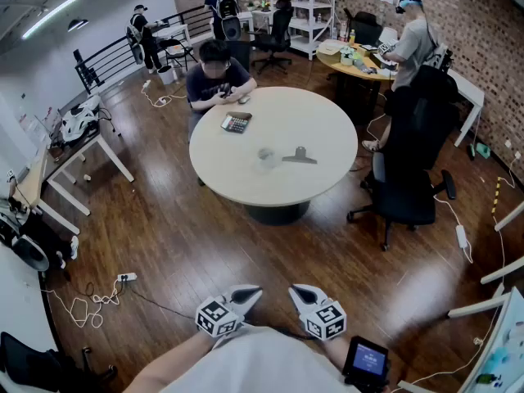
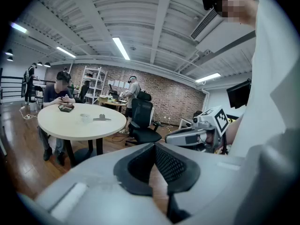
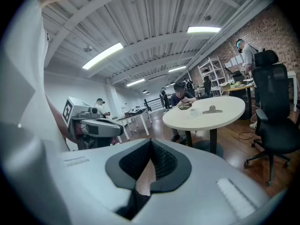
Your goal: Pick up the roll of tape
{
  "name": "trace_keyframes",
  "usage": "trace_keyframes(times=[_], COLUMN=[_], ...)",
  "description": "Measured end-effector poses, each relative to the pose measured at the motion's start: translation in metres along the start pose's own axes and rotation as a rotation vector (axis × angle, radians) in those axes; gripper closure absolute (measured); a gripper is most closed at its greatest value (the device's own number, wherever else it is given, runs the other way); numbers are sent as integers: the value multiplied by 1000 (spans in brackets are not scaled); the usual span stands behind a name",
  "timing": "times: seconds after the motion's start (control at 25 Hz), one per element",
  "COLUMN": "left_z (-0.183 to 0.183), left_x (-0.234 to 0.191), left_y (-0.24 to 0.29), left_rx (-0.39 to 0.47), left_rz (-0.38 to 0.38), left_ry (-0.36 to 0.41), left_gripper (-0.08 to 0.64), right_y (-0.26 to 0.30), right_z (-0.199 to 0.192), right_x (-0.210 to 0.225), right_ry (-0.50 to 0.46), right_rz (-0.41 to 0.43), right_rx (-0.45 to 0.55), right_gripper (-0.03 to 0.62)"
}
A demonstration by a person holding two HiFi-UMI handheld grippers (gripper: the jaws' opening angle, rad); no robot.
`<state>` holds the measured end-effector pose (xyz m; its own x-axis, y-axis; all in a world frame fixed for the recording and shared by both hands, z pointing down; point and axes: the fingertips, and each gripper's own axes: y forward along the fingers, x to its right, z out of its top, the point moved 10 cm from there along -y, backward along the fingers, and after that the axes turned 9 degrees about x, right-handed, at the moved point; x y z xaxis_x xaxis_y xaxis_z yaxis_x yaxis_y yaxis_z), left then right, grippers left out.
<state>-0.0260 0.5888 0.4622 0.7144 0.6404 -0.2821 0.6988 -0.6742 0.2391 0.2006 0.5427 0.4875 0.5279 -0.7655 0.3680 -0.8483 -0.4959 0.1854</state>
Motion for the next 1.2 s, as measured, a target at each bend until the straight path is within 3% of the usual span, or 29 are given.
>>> trace_keyframes(times=[0.24, 0.44, 0.76, 1.2], left_z=[24, 11, 29, 73], left_x=[-65, -84, -154, -245], left_y=[13, 19, 55, 73], left_rx=[111, 85, 86, 151], left_rz=[100, 67, 38, 34], left_ry=[60, -22, -33, -50], left_gripper=[555, 555, 555, 555], right_y=[74, 77, 135, 223], right_z=[46, 49, 76, 134], right_x=[46, 43, 78, 115], right_ry=[-114, -85, -109, -173], right_rz=[93, 40, 17, -3], right_rx=[51, -26, -77, -101], right_gripper=[584, 584, 584, 584])
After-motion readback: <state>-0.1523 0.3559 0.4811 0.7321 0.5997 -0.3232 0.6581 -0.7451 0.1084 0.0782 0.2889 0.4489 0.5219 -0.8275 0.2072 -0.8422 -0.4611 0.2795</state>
